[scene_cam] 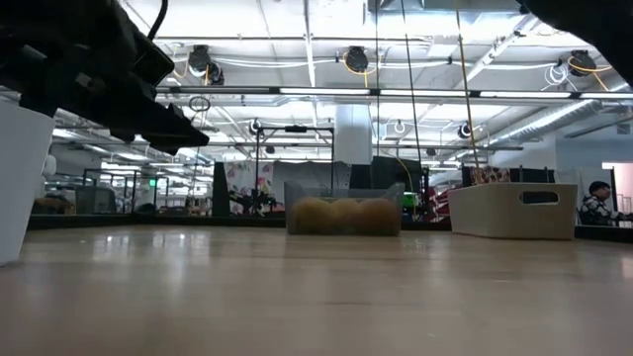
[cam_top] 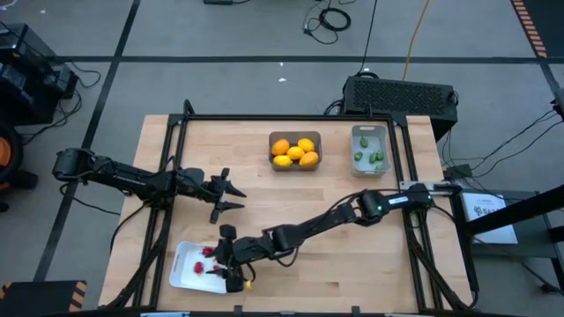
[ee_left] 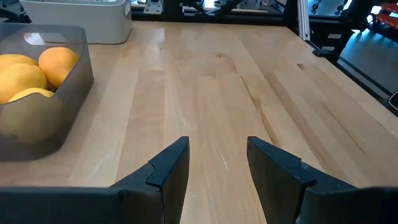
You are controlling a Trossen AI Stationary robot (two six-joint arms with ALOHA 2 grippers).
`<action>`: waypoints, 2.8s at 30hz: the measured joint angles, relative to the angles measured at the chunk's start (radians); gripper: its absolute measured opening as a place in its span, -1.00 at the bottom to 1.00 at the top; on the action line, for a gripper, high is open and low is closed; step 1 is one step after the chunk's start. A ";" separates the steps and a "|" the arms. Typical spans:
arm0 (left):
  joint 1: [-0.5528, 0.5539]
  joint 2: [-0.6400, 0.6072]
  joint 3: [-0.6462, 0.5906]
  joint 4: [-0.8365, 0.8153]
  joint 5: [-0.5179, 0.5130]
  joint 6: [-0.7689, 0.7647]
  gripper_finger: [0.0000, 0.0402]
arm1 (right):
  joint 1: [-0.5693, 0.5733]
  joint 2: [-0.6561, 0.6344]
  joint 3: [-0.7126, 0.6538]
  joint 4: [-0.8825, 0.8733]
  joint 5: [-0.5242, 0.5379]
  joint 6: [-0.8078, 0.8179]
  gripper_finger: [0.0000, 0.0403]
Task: Sort produce into baskets
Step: Return to Home Position
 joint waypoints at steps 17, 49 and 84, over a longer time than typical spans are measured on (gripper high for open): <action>0.000 -0.239 0.000 -0.062 -0.098 -0.052 -0.16 | -0.022 -0.439 -0.001 -1.112 0.214 -0.094 -0.21; 0.000 -0.710 0.000 -0.250 -0.241 -0.028 -0.16 | -0.294 -2.038 -2.063 0.177 0.016 0.082 -1.00; 0.000 -0.749 -0.148 -0.198 -0.311 -0.140 -0.16 | -0.301 -2.540 -2.203 -0.029 0.036 -0.088 -1.00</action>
